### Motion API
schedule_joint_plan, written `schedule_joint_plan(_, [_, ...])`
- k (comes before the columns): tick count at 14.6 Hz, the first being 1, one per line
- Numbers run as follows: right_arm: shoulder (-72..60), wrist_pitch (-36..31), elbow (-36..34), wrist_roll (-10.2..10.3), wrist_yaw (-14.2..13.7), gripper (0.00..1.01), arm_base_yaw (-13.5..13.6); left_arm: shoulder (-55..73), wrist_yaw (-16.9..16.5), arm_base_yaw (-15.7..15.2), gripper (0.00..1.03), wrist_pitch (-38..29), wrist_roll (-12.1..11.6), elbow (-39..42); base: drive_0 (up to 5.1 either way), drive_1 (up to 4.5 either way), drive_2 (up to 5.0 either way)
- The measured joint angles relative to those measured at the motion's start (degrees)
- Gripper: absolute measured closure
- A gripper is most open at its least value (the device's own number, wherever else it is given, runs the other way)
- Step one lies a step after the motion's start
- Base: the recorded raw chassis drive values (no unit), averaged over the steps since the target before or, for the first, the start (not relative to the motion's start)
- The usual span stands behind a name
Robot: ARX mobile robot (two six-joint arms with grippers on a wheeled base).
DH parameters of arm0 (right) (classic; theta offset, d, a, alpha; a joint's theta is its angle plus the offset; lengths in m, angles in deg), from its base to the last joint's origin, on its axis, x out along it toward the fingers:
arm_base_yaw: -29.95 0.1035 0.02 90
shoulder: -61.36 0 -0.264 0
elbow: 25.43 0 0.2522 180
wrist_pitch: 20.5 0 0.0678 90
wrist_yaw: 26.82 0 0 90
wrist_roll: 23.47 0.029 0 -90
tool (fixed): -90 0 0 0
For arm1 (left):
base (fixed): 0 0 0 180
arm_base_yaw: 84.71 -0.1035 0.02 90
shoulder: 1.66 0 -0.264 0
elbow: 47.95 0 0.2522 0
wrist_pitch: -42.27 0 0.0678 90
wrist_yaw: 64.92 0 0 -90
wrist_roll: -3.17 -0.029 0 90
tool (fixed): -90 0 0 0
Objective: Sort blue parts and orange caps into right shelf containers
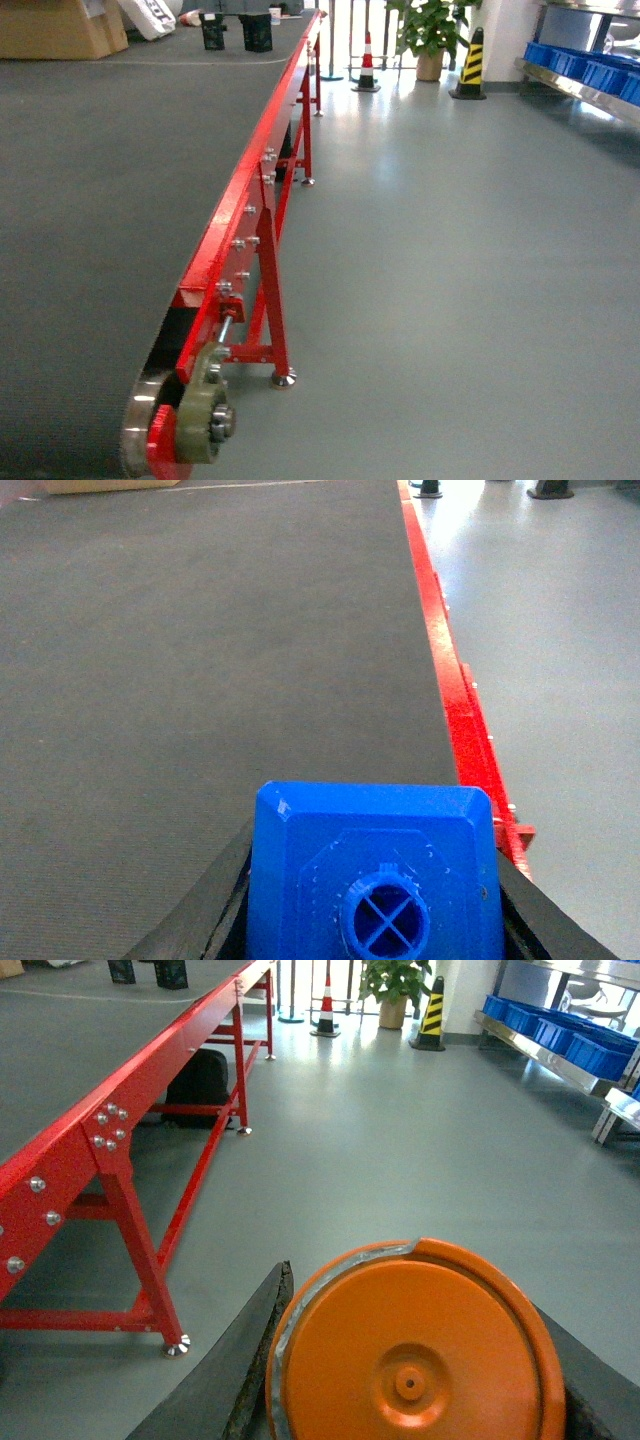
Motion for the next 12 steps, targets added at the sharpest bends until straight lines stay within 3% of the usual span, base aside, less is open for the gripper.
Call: schedule_joint_plan(12, [0.0,0.0,0.0,0.0,0.0,0.57,0.0,0.1,0.0,0.0,0.58,0.1,0.0,0.0,5.0,-2.43,-2.4])
